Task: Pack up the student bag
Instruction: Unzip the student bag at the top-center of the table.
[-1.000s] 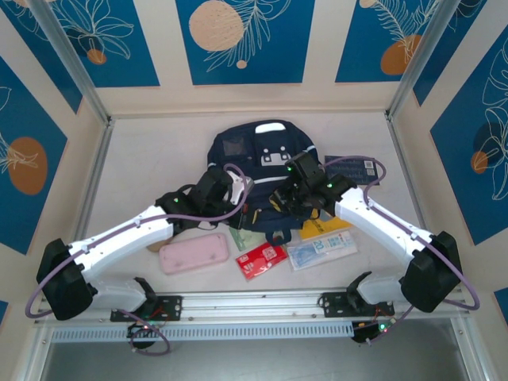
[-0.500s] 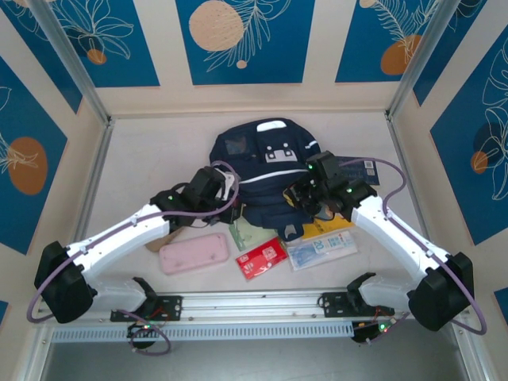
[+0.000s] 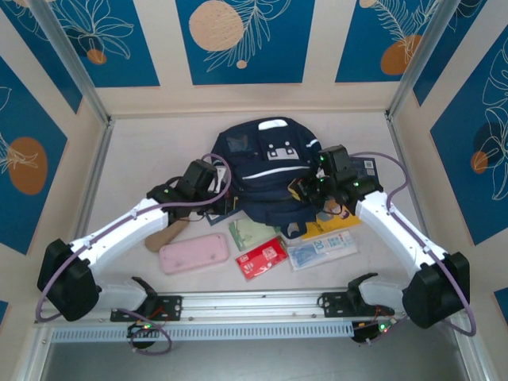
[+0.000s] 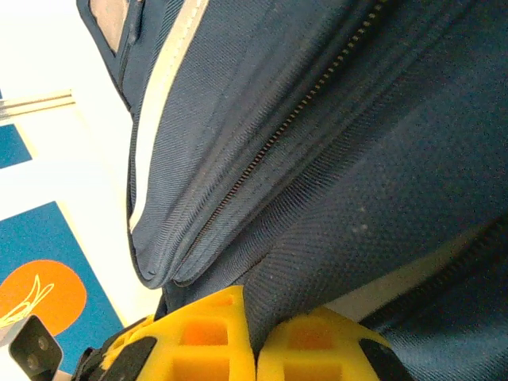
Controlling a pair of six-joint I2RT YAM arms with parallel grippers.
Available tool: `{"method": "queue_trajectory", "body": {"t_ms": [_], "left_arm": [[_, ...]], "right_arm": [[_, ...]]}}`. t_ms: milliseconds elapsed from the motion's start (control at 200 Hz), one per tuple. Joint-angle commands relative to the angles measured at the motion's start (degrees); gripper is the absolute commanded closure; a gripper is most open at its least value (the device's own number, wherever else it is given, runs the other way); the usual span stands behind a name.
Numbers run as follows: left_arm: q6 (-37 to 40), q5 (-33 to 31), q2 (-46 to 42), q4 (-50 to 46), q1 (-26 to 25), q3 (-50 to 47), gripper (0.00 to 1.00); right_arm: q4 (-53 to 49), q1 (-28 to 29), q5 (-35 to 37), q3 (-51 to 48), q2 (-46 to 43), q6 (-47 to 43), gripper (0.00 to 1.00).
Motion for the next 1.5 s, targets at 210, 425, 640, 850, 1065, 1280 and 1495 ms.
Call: {"method": "queue_trajectory", "body": {"t_ms": [210, 425, 640, 850, 1065, 1280, 1495], "left_arm": [[1.99, 2.47, -5.28, 1.35, -3.71, 0.49, 1.0], [1.48, 2.12, -3.18, 2.98, -8.35, 1.14, 1.0], [0.67, 2.72, 0.67, 4.86, -8.67, 2.22, 1.0], [1.25, 3.17, 2.9, 5.54, -8.67, 3.35, 1.0], [1.44, 3.42, 2.63, 5.51, -8.73, 3.63, 1.0], [1.69, 3.45, 1.33, 5.06, -8.63, 3.69, 1.0], [1.83, 3.95, 0.67, 5.14, -8.67, 3.39, 1.0]], "right_arm": [[1.96, -1.48, -2.59, 8.65, 8.23, -9.97, 0.89], [-6.18, -1.63, 4.23, 13.28, 9.87, -11.59, 0.52], [-11.46, -0.76, 6.51, 9.37, 4.0, -7.86, 0.51], [-6.7, -0.27, 0.39, 2.93, -3.13, -4.89, 0.54], [-4.5, 5.45, -1.78, 1.41, -2.82, 4.15, 0.52], [-3.82, 10.22, -0.13, 0.62, 0.86, 10.81, 0.5], [-2.22, 11.67, 0.5, -0.13, 4.06, 11.7, 0.5]]}}
